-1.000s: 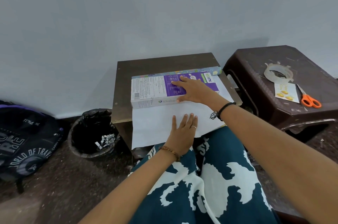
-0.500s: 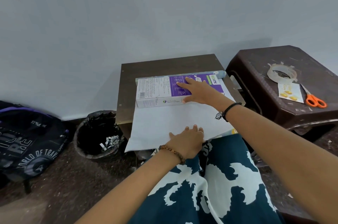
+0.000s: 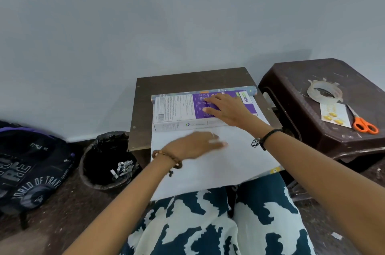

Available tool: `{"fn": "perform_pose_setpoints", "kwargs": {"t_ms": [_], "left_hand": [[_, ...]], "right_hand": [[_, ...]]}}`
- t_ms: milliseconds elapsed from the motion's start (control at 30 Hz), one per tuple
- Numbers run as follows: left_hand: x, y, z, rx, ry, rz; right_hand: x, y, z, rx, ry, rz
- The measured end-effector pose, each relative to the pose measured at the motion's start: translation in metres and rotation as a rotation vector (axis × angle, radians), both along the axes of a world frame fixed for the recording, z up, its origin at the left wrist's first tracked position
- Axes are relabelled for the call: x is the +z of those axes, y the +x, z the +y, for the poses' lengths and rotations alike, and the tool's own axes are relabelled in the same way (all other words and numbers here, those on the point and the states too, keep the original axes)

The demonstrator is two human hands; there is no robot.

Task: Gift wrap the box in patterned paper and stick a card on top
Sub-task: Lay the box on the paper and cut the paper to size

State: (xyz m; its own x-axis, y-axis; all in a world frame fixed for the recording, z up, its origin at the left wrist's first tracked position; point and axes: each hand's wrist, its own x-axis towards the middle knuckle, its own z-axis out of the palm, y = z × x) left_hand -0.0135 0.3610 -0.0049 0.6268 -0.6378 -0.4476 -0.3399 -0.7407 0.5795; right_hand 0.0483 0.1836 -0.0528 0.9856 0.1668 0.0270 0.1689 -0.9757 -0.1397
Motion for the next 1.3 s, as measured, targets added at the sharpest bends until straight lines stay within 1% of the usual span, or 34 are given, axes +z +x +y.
{"fn": "perform_pose_setpoints", "kwargs": {"t_ms": [67,100,133,200,233,267,333,400,433,567,733,800,833,933,967,1000,1067,1167,1233,1300], "left_hand": [[-0.003,0.027,0.003,0.114,-0.036,-0.306],[-0.006,0.04,0.003,0.167,-0.04,-0.414],[-0.011,0.054,0.002,0.187,-0.03,-0.487],[-0.023,0.08,-0.005,0.101,0.061,-0.583],[-0.03,0.091,-0.009,0.063,0.097,-0.606],[-0.037,0.1,-0.012,0.066,0.104,-0.603],[-0.052,0.108,-0.016,0.145,0.045,-0.601],[-0.065,0.106,-0.017,0.207,-0.001,-0.677],[-0.071,0.104,-0.017,0.215,-0.001,-0.702],[-0.08,0.105,-0.015,0.198,0.018,-0.703],[-0.079,0.106,-0.015,0.194,0.038,-0.716],[-0.079,0.106,-0.015,0.192,0.041,-0.707],[-0.079,0.107,-0.015,0.188,0.04,-0.702],[-0.08,0.109,-0.015,0.187,0.038,-0.705],[-0.08,0.11,-0.015,0.193,0.034,-0.709],[-0.081,0.111,-0.015,0.199,0.03,-0.707],[-0.08,0.11,-0.015,0.2,0.031,-0.694],[-0.08,0.11,-0.016,0.206,0.021,-0.703],[-0.081,0.11,-0.016,0.204,0.017,-0.729],[-0.082,0.109,-0.016,0.209,0.004,-0.73]], "right_hand": [[-0.001,0.008,-0.003,-0.013,0.043,-0.029],[-0.001,0.014,-0.004,-0.035,0.089,-0.035],[-0.001,0.02,-0.004,-0.063,0.143,-0.032],[0.0,0.033,-0.004,-0.113,0.218,-0.014],[0.0,0.04,-0.003,-0.129,0.219,-0.003],[-0.001,0.046,-0.003,-0.139,0.194,0.004],[-0.003,0.058,-0.002,-0.135,0.096,0.033],[-0.005,0.068,-0.003,-0.104,0.004,0.094],[-0.006,0.072,-0.003,-0.096,-0.004,0.122],[-0.008,0.094,-0.005,-0.121,0.049,0.181],[-0.009,0.127,-0.004,-0.234,0.202,0.375],[-0.014,0.131,-0.003,-0.244,0.218,0.331],[-0.018,0.132,-0.002,-0.253,0.212,0.262],[-0.024,0.129,0.002,-0.267,0.135,-0.059],[-0.025,0.127,0.003,-0.262,0.12,-0.15],[-0.025,0.125,0.005,-0.259,0.132,-0.199],[-0.023,0.12,0.007,-0.265,0.188,-0.224],[-0.024,0.118,0.009,-0.227,0.192,-0.255],[-0.025,0.119,0.008,-0.184,0.227,-0.235],[-0.025,0.119,0.006,-0.184,0.339,-0.174]]}}
